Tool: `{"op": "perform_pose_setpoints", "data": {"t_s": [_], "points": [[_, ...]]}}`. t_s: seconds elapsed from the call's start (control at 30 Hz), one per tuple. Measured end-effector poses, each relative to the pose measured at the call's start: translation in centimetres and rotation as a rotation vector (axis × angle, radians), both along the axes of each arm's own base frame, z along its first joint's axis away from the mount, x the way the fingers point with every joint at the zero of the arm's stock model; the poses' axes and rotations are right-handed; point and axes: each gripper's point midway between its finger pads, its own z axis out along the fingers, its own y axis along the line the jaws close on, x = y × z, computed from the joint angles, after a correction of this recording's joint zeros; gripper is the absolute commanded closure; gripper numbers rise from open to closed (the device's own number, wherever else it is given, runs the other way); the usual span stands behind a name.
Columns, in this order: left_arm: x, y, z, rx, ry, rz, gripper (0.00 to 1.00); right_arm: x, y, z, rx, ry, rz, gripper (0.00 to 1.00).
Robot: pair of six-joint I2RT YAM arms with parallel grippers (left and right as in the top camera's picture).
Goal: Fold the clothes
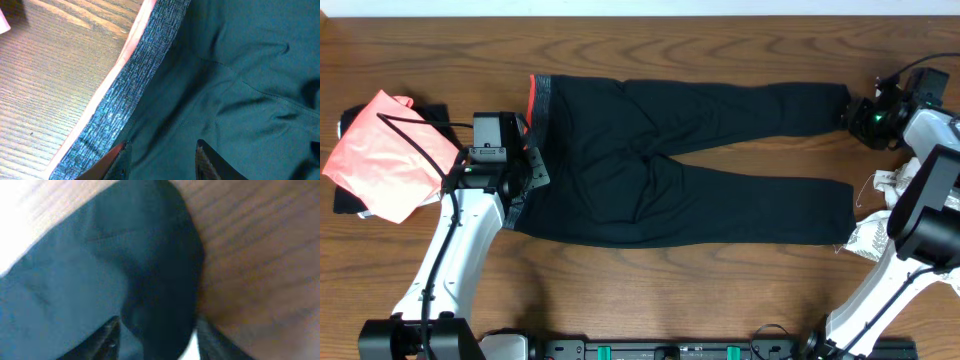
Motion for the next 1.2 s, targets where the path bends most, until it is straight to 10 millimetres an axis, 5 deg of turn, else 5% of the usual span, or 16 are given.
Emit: {"op": "perform_pose_setpoints", "data": {"t_s": [0.07,0.1,0.47,0.57,0.67,0.83,0.93,1.2], "points": [[0.0,0.0,0.0,0.000,0.000,0.000,0.58,0.2,0.2,-0.4,0.018,-0.002,-0.002,0.97],[0.0,0.0,0.0,0.000,0.000,0.000,0.58,0.2,0.4,-0.6,0.034,-0.001,0.002,0.99],[-0.1,0.0,0.0,0.003,0.003,-0.006,0.58,-2.1,-0.1,-0.3,-0.009,0.100,-0.041,0.99],[-0.1,0.0,0.0,0.004,0.004,-0.006,0.58,-2.7,-1.2,1.4,-0.083,0.103,-0.071,0.99],[-0.1,0.0,-0.1,0.005,0.004,-0.010,0.58,-2.7,-2.6,5.6,-0.180,0.047,-0.109,0.97],[-0.1,0.0,-0.1,0.007,0.004,-0.012,0.58,-3.0,-4.1,11.2,-0.311,-0.027,-0.162,0.76],[-0.1,0.0,-0.1,0.007,0.006,-0.012,0.58,-3.8,-4.2,10.4,-0.334,0.027,-0.169,0.68],[-0.4,0.0,-0.2,0.007,0.017,-0.013,0.58,-5.0,-4.6,6.7,-0.347,0.147,-0.172,0.64]]}}
